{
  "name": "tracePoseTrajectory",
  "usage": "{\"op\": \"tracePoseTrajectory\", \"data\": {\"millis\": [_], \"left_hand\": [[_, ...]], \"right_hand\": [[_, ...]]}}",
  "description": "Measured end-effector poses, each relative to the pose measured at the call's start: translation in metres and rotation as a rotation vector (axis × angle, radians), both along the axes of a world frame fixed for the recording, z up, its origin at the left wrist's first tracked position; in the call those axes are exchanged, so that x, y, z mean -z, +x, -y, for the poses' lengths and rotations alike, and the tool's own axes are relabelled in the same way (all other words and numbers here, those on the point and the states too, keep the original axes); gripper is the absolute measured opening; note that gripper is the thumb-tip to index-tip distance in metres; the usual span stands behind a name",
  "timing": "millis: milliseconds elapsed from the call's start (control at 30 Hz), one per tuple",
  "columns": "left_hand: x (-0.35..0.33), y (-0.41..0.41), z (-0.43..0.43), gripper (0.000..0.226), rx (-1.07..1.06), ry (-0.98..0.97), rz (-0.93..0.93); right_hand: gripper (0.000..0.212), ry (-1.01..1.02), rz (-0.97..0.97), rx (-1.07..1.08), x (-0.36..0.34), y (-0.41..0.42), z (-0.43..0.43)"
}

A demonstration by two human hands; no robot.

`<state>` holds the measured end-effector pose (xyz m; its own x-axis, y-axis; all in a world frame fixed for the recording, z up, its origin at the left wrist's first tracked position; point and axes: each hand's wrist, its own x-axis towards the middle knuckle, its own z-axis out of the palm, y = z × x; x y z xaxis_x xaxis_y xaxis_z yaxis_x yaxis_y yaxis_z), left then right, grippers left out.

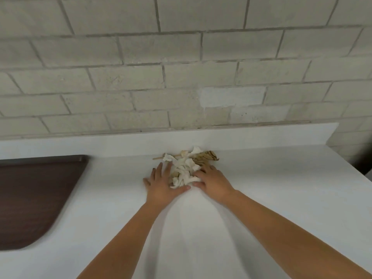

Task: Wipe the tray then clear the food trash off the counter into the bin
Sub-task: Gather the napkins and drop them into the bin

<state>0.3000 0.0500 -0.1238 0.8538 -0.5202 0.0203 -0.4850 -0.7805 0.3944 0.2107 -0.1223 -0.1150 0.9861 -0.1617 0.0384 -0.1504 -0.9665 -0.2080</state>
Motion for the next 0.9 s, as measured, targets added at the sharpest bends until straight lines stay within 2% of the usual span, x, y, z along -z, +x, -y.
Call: {"op": "tracePoseTrajectory", "data": {"millis": [67, 167, 333, 400, 500, 600, 667, 767, 833, 900], "left_hand": [[0.003, 0.006, 0.009, 0.125, 0.054, 0.020, 0.012], [0.009, 0.016, 0.015, 0.096, 0.122, -0.028, 0.040], [0.021, 0.021, 0.011, 0.054, 0.127, -0.364, 0.056], [0.017, 0.017, 0.011, 0.043, 0.103, -0.438, 0.047], [0.016, 0.014, 0.011, 0.042, 0.113, -0.459, 0.151], [0.014, 0.012, 0.009, 0.048, 0.087, -0.485, 0.156], [0.011, 0.011, 0.008, 0.057, 0.081, -0.475, 0.190], [0.012, 0.013, 0.010, 0.064, 0.226, -0.287, 0.375], [0.015, 0.015, 0.012, 0.051, 0.248, -0.191, 0.413], [0.015, 0.012, 0.014, 0.036, 0.237, -0.158, 0.399]], "right_hand": [[0.033, 0.082, 0.061, -0.022, 0.008, -0.001, 0.002], [0.035, 0.174, 0.118, -0.013, 0.008, -0.006, 0.009], [0.030, 0.321, 0.288, 0.193, -0.013, -0.003, 0.025], [0.023, 0.334, 0.368, 0.247, -0.020, 0.009, 0.033], [0.018, 0.289, 0.387, 0.244, -0.024, 0.035, 0.040], [0.047, 0.236, 0.288, 0.150, -0.016, 0.056, 0.040], [0.057, 0.192, 0.176, 0.094, -0.006, 0.063, 0.037], [0.066, 0.042, 0.097, 0.075, 0.010, 0.067, 0.033], [0.069, 0.001, 0.141, 0.075, 0.016, 0.069, 0.033], [0.052, -0.016, 0.241, 0.061, 0.020, 0.072, 0.036]]}}
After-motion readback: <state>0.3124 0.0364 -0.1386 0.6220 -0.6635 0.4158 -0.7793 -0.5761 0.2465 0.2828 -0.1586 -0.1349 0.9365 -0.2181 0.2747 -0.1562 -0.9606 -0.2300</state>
